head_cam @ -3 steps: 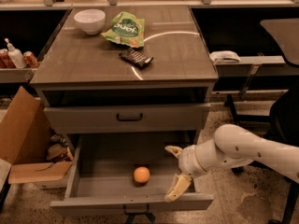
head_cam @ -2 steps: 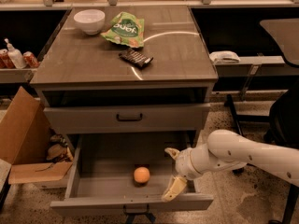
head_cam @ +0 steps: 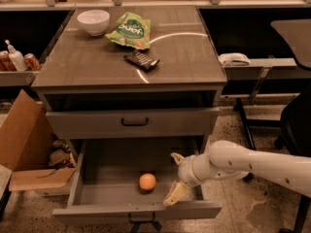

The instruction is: Pick orange from middle drawer and place on counter

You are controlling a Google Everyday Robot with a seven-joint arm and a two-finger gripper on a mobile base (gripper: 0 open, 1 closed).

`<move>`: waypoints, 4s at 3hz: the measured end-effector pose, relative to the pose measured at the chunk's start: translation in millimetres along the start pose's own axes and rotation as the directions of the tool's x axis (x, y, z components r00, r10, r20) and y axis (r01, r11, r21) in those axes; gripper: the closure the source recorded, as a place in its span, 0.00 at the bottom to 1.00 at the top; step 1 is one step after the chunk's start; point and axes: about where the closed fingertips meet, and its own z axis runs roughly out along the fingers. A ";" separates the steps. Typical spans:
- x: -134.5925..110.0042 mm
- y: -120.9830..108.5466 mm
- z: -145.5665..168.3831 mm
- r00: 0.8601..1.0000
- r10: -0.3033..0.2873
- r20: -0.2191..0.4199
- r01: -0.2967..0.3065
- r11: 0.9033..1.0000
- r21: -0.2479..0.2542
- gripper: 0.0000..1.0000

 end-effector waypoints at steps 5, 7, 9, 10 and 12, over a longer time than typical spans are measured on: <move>17.6 -62.8 94.0 0.999 -0.029 0.036 0.029 1.000 0.008 0.00; 18.8 -46.4 146.8 0.998 -0.060 0.000 0.060 0.998 -0.007 0.00; 13.3 -36.5 153.2 0.998 -0.058 -0.006 0.058 0.998 -0.034 0.41; 10.2 -32.0 153.8 0.998 -0.057 -0.007 0.057 0.998 -0.039 0.66; -18.7 -15.3 98.2 0.992 -0.112 0.059 0.115 0.992 -0.044 1.00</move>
Offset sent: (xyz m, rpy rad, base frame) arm 0.0570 0.0213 -0.0437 0.0323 -0.0255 0.0095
